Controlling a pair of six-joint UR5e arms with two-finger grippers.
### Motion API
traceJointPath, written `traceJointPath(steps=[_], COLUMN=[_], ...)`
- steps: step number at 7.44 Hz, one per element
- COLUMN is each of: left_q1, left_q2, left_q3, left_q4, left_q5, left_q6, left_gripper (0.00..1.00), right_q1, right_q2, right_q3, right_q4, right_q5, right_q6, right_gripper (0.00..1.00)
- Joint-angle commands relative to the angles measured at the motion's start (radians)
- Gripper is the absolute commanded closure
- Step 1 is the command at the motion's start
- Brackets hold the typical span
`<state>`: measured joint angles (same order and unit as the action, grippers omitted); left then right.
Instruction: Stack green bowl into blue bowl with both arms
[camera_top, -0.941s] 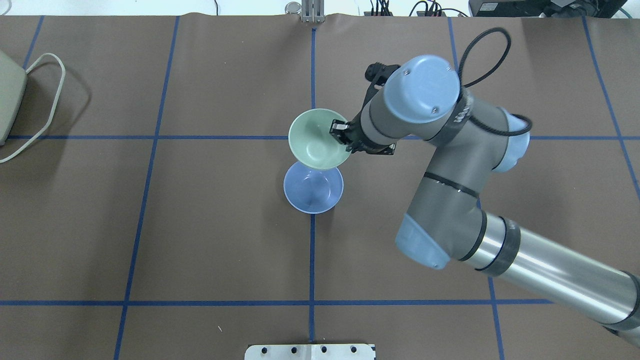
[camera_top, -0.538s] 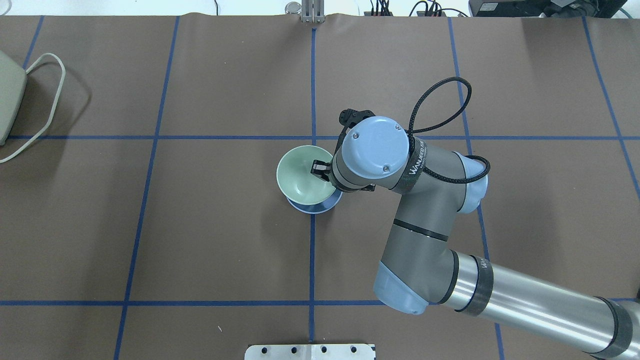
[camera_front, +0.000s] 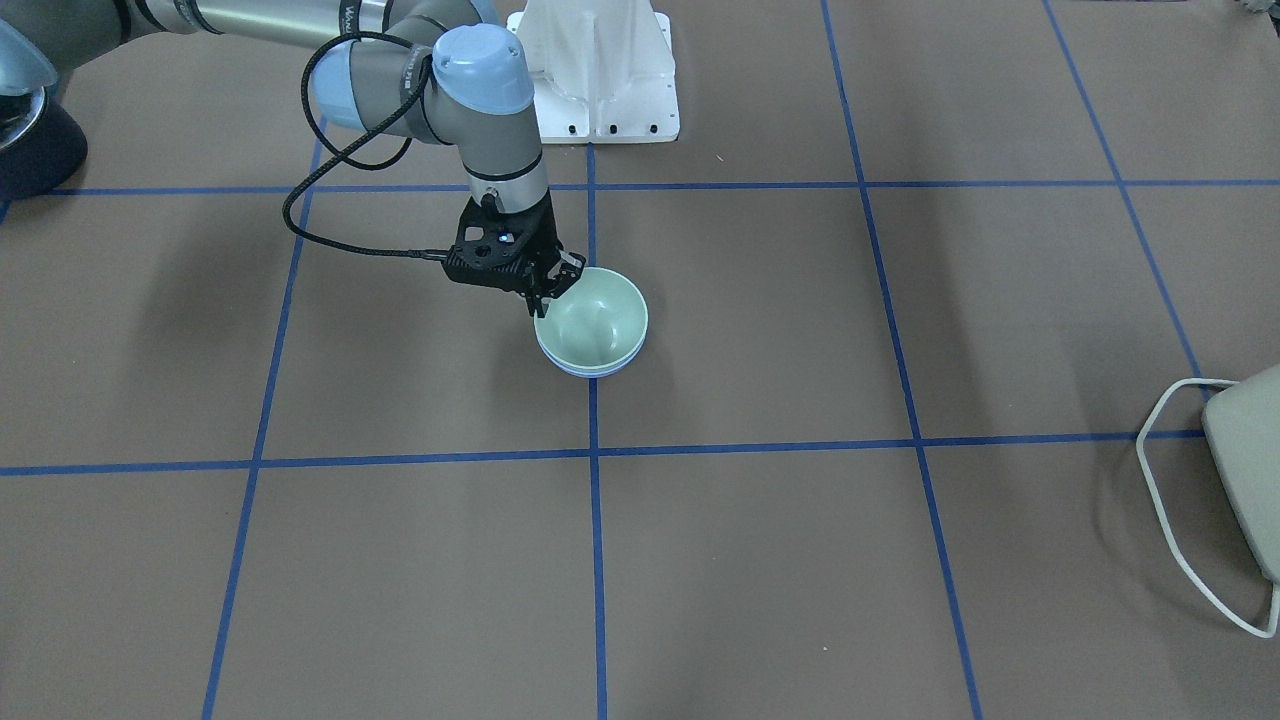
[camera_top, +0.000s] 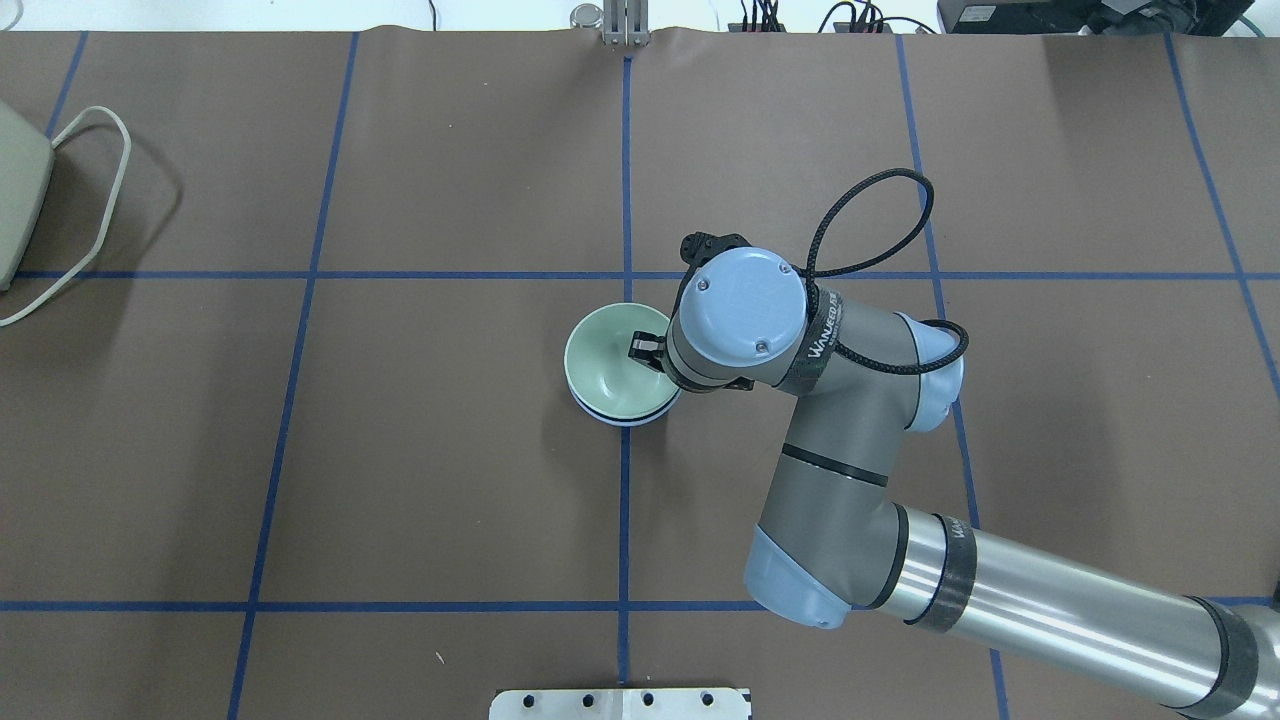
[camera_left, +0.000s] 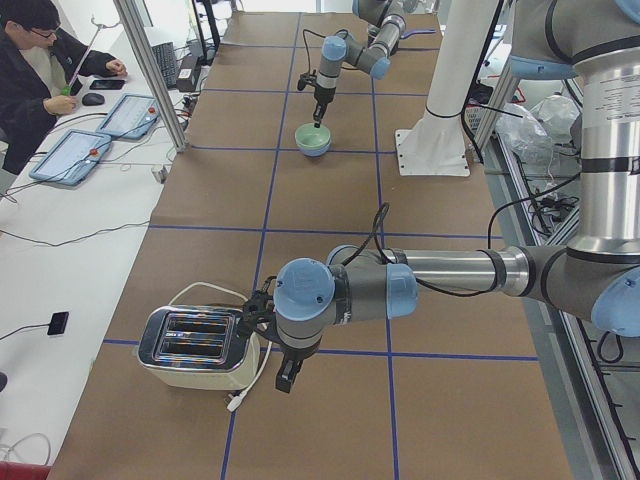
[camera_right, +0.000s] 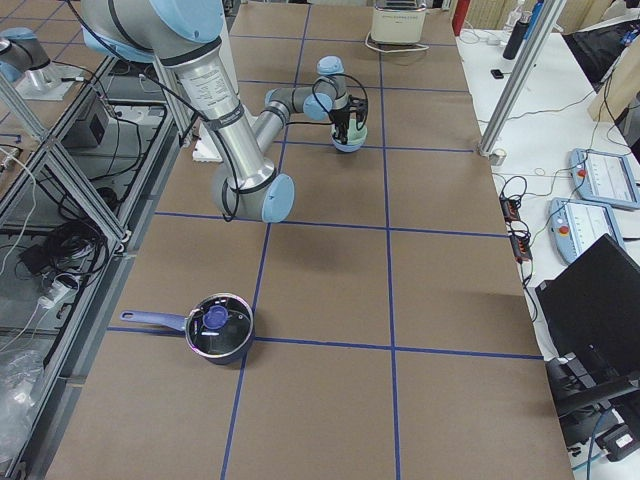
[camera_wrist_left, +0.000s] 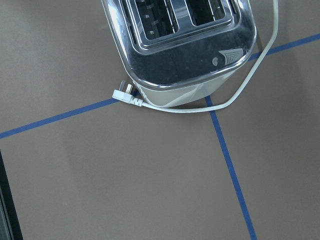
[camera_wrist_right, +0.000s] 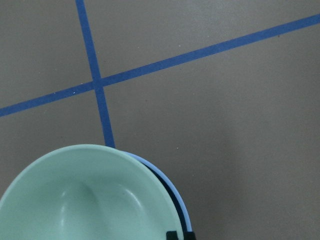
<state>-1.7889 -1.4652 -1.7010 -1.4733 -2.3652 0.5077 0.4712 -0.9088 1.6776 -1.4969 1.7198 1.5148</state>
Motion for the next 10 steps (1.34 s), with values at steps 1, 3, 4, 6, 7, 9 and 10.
traceJointPath(steps=[1,3,4,6,7,9,10], left_q1=[0.0,0.0,0.0,0.0,0.002,0.009,0.026], left_q2=[0.002,0.002,0.002,0.002,0.0,0.002,0.0], left_q3=[0.0,0.0,0.0,0.006,0.001,0.001,-0.005], left_q4=[-0.001,-0.001,-0.001,-0.001,0.005,0.007,0.005], left_q5=[0.0,-0.002,-0.002,0.0,0.007,0.007,0.007], left_q6=[0.0,0.0,0.0,-0.006,-0.012,-0.134,-0.184], left_gripper=[0.0,0.0,0.0,0.0,0.0,0.0,0.0], right_q1=[0.0,0.0,0.0,0.067,0.155,0.379,0.497], right_q2=[0.001,0.001,0.001,0.002,-0.002,-0.076,-0.125], right_q3=[-0.002,-0.002,0.001,0.013,0.019,0.022,0.021], right_q4=[0.001,0.001,0.003,0.0,-0.002,0.0,0.0], right_q5=[0.001,0.001,-0.025,0.024,0.114,0.307,0.398], right_q6=[-0.004,-0.002,-0.007,-0.059,-0.12,-0.409,-0.571], right_gripper=[1.0,0.59,0.01,0.0,0.0,0.0,0.0])
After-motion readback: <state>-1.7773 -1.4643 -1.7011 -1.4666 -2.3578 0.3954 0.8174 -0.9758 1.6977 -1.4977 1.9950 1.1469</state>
